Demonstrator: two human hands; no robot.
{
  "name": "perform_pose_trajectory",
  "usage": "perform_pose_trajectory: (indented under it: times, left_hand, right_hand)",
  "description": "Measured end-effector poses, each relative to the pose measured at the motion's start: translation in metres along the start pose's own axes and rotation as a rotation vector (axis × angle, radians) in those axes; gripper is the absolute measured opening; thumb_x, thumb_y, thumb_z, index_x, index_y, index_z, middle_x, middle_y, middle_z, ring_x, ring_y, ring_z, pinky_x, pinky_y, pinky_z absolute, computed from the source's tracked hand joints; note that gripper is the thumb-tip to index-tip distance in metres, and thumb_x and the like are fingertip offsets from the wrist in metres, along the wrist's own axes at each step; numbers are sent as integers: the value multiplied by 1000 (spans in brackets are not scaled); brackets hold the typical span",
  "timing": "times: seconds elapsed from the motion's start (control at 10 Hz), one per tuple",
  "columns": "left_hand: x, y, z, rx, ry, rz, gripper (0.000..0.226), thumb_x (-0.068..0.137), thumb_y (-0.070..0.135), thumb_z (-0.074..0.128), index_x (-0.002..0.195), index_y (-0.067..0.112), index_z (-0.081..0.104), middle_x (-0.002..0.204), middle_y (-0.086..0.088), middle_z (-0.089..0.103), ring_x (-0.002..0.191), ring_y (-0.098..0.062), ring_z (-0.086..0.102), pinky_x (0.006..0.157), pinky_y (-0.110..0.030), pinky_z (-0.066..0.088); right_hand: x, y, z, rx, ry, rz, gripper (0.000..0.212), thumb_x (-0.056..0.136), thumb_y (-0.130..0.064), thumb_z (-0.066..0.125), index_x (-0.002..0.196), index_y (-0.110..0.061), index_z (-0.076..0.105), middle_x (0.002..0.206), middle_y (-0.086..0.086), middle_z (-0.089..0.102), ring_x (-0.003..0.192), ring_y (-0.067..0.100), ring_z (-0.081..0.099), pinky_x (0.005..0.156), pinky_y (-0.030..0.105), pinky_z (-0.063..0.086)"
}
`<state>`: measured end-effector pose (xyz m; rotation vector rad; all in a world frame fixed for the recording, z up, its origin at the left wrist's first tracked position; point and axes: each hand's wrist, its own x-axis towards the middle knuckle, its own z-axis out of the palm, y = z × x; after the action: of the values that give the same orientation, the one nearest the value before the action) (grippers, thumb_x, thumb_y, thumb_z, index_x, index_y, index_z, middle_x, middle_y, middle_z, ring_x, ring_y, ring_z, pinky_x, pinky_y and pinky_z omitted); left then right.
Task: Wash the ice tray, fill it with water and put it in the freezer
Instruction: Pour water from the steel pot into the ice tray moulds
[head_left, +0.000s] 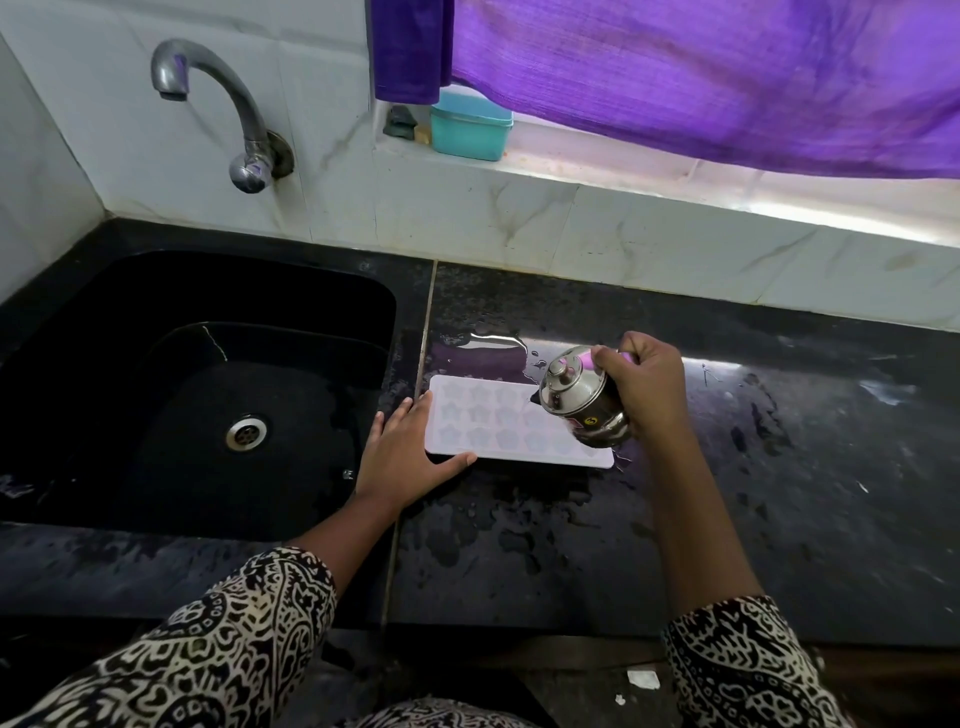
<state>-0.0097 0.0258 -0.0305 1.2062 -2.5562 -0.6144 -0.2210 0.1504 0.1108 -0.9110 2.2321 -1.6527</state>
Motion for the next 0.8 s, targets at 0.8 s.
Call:
perform_pose_trajectory:
  times: [0.8]
  left_hand:
    - [1,-4,3,11,-3,18,116,64,89,31,156,19,16,158,3,31,149,-14,18,122,-41,8]
  right_hand:
    - [-2,3,0,144,37,82,41,76,-8,67,55,-20,34,55,2,36,51,12,33,50,24,33]
